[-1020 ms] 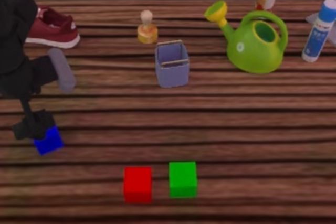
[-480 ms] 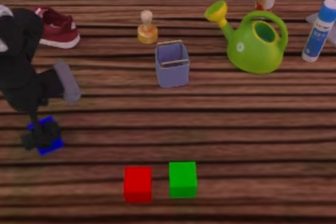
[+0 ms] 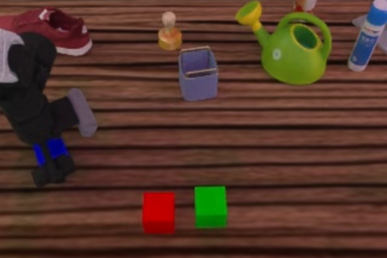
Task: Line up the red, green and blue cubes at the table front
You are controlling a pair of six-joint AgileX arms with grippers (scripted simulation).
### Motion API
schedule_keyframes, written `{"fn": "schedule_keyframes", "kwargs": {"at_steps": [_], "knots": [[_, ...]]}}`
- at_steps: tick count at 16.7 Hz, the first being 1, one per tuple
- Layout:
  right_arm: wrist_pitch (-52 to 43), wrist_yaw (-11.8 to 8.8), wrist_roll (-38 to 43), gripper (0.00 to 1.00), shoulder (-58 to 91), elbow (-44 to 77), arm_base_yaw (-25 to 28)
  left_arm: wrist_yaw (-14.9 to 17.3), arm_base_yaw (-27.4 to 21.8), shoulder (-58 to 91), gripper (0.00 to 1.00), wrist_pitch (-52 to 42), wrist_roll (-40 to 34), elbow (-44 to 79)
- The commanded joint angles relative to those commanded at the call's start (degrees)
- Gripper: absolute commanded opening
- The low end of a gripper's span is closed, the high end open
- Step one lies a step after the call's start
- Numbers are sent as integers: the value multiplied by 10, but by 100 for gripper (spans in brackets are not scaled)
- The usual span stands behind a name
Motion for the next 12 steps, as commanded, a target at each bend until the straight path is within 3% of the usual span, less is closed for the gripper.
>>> {"fn": "schedule_keyframes", "kwargs": {"at_steps": [1,12], "knots": [[0,0,0,100,0,0,0,0,0,0,100,0,0,0],[0,0,0,100,0,0,0,0,0,0,17,0,0,0]]}}
